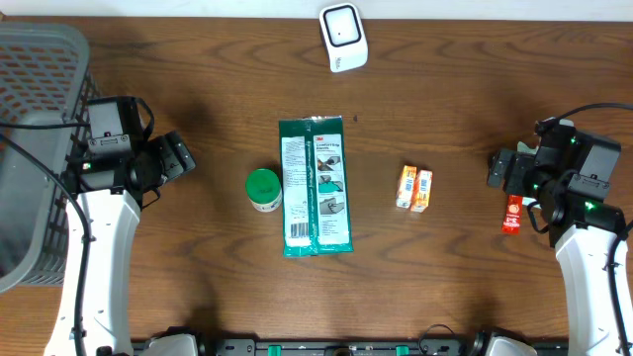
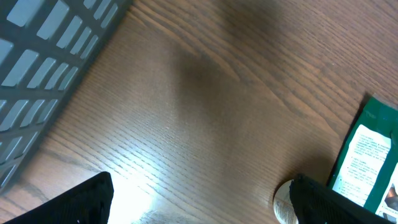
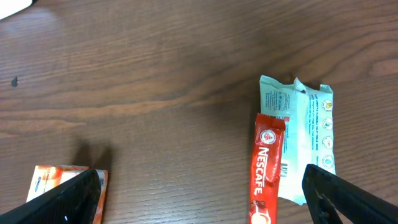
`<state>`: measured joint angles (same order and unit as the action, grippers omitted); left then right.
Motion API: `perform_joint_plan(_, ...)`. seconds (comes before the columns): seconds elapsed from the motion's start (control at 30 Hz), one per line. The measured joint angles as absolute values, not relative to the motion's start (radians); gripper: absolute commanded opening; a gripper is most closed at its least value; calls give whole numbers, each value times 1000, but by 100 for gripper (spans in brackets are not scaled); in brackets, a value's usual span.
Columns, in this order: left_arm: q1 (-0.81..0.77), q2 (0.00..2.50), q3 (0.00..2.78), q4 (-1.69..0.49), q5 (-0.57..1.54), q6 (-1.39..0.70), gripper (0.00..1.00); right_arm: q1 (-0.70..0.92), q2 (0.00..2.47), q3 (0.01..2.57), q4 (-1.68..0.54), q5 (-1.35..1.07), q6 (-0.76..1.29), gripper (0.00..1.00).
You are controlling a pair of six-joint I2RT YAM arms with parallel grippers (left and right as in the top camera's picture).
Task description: Scan the item barcode
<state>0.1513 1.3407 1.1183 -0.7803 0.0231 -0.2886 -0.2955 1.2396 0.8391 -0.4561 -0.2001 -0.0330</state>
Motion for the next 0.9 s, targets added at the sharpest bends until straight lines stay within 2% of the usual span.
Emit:
perform_joint_plan(0.17, 151, 1341, 1119, -780, 23, -289, 91, -295, 1240, 839, -464, -234, -14, 99)
perform_joint_plan(0.27, 151, 1341, 1119, -780, 23, -289, 91, -295, 1240, 839, -479, -340, 39, 99)
perform_joint_plan(0.3, 151, 1341, 1119, -780, 23, -289, 91, -295, 1240, 839, -485, -378, 54, 89)
perform_joint_plan(0.33, 151, 1341, 1119, -780, 23, -289, 91, -295, 1240, 839, -488, -417, 64, 73)
perform_joint_plan(0.4, 151, 1341, 1119, -780, 23, -289, 91, -295, 1240, 839, -500, -483, 101, 49)
perform_joint_plan(0.43, 151, 1341, 1118, -781, 23, -289, 92, -295, 1240, 839, -508, -508, 124, 44)
perform_joint_plan(0.67, 151, 1341, 1118, -781, 23, -289, 91, -218, 1240, 892, -683, -538, 222, 50)
perform_joint_plan(0.83, 151, 1341, 1119, -781, 23, -289, 92, -83, 1243, 1101, -848, -448, 293, 46)
perform_joint_plan(0.9, 151, 1341, 1119, -781, 23, -289, 91, -28, 1248, 1204, -897, -417, 324, 51)
